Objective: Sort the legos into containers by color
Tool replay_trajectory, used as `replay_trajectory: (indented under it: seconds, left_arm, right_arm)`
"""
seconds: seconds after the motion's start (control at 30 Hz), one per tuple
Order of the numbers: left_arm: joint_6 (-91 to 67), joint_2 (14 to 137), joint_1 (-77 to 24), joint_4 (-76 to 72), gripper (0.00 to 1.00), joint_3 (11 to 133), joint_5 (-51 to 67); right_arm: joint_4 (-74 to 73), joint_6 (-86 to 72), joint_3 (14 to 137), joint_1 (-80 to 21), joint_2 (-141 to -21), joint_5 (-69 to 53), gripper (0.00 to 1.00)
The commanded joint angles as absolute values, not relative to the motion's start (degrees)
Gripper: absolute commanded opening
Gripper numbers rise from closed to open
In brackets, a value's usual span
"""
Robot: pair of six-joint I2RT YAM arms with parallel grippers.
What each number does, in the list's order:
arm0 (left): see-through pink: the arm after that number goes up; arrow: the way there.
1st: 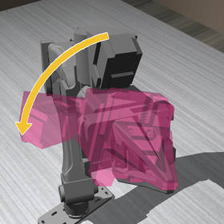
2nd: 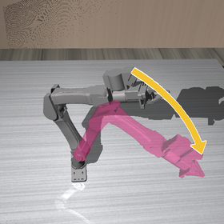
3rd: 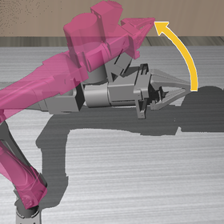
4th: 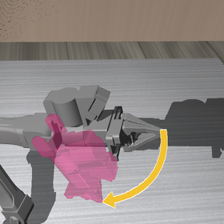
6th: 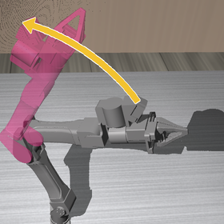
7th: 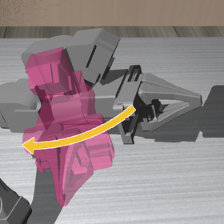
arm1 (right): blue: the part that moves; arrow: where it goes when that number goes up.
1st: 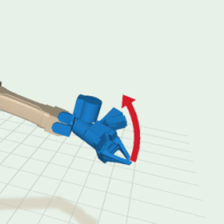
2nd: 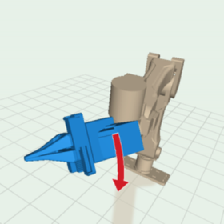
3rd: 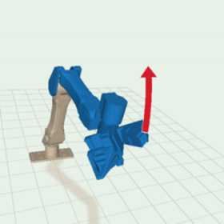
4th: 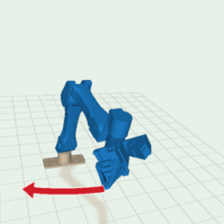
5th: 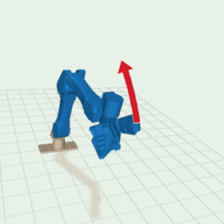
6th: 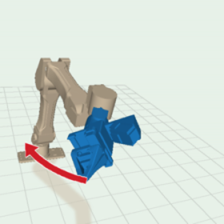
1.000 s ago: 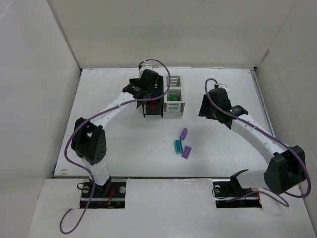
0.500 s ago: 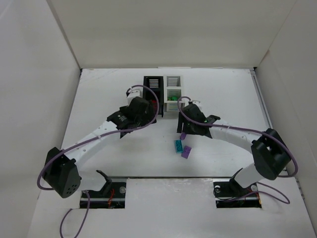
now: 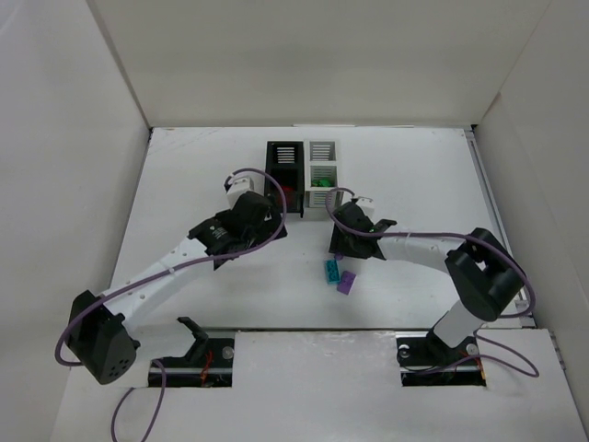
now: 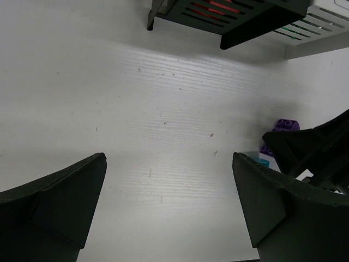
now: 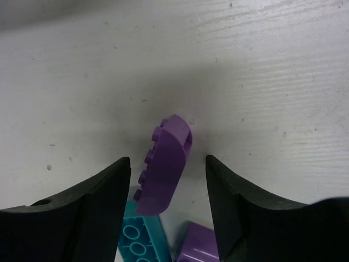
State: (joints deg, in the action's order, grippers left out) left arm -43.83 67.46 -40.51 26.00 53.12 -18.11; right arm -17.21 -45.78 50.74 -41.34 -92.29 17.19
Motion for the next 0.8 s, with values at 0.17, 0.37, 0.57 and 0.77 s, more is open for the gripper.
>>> replay_trajectory:
  seconds: [0.17,0.37,0.57,0.77]
  left_arm:
    - [-46.8,65.3,-40.9,28.3,1.0,51.8,-19.5]
    - [-46.8,64.3,-40.9,28.8,1.0,51.8,-20.0]
    - [-47.3,64.2,-40.9,29.4,1.0,51.2,-20.0]
    - [-47.3,63.7,-40.9,29.9,1.0,51.2,-19.5]
  right_arm:
    - [-14.1,-47.9,51.2,-41.9,-93.8,19.4,0.54]
    - [-14.1,-47.9,51.2,-41.9,-93.8,20.5,0.47]
    - [-14.1,-47.9,51.7,-41.9,-93.8,21.0,0.35]
    - [-15.1,-46.6,52.2,-41.9,-91.9,21.6,0.25]
